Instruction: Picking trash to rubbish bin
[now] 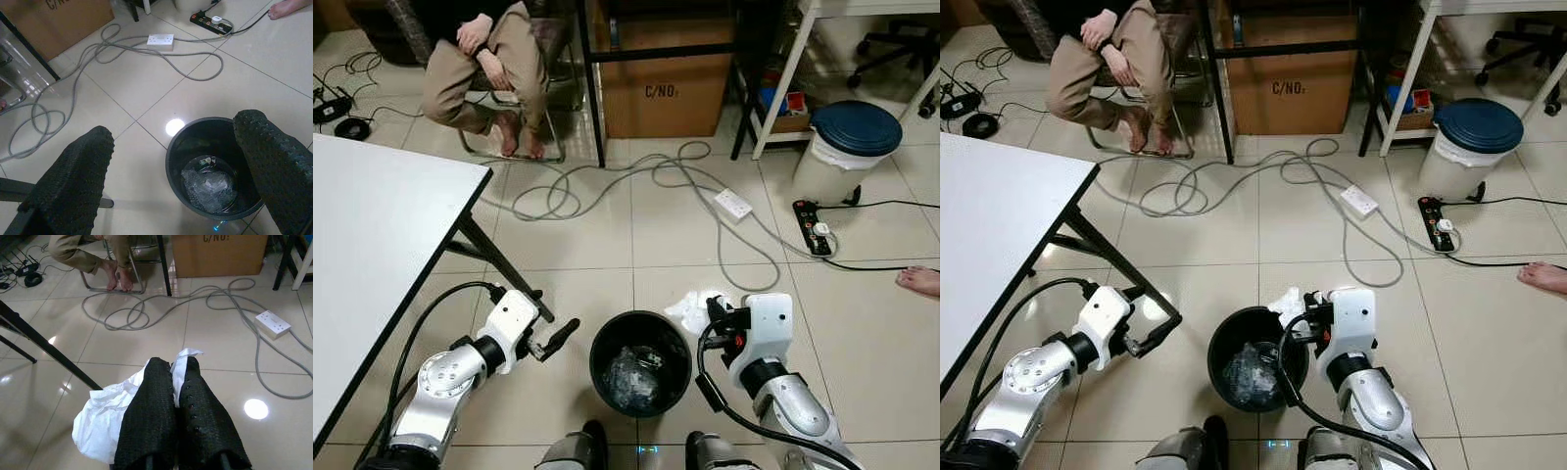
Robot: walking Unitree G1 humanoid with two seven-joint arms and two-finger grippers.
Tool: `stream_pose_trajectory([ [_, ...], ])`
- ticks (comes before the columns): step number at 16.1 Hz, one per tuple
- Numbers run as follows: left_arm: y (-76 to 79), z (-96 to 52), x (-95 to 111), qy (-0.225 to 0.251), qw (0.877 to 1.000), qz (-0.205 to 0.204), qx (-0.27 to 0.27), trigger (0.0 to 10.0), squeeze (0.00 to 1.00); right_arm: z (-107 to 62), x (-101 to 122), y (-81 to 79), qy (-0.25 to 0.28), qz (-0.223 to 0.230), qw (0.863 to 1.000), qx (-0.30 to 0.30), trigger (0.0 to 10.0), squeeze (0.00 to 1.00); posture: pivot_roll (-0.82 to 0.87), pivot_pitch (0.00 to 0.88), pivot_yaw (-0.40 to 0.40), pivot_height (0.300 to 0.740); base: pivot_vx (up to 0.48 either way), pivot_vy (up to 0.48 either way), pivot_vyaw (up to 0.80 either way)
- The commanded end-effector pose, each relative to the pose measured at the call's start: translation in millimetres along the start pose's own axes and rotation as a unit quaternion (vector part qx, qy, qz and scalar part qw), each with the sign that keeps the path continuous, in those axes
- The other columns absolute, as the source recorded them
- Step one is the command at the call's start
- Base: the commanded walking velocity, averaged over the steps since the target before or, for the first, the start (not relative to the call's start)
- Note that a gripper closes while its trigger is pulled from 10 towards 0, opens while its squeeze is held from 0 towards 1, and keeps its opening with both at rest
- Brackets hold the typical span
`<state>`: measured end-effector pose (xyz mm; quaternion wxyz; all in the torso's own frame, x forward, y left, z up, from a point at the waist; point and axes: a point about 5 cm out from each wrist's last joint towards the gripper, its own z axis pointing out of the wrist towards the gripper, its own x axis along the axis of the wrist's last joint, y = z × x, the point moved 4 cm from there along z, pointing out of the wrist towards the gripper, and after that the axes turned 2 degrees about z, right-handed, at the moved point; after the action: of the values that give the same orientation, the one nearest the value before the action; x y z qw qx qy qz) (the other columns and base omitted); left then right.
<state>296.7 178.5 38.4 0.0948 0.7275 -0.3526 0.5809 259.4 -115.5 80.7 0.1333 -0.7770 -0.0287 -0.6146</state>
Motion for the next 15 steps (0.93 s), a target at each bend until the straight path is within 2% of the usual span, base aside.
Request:
stream_pose_trajectory([
  [1, 1.2, -4.0, -4, -0.008, 1.000, 0.007, -0.008, 10.0, 0.00, -2.6, -7, -1.3, -0.012, 0.007, 1.000, 0.000, 0.0, 0.00, -0.08, 0.249, 0.090, 0.740, 0.000, 0.000, 0.00],
  [4, 3.4, -9.3, -6, -0.011, 1.000, 0.006, -0.010, 10.0, 0.00, -7.0, -12, -5.3, -0.017, 0.012, 1.000, 0.000, 0.0, 0.00, -0.07, 0.278, 0.094, 0.740, 0.000, 0.000, 0.00],
  [9, 17.6, -25.7, -17, -0.029, 0.999, 0.003, -0.035, 10.0, 0.00, -19.9, -20, -11.1, -0.033, 0.023, 0.999, -0.002, 0.0, 0.00, -0.07, 0.347, 0.101, 0.740, 0.000, 0.000, 0.00],
  [15, 25.1, -30.2, -19, -0.037, 0.998, 0.000, -0.045, 10.0, 0.00, -25.6, -24, -9.6, -0.040, 0.025, 0.999, -0.008, 0.0, 0.00, -0.07, 0.362, 0.101, 0.740, 0.000, 0.000, 0.00],
])
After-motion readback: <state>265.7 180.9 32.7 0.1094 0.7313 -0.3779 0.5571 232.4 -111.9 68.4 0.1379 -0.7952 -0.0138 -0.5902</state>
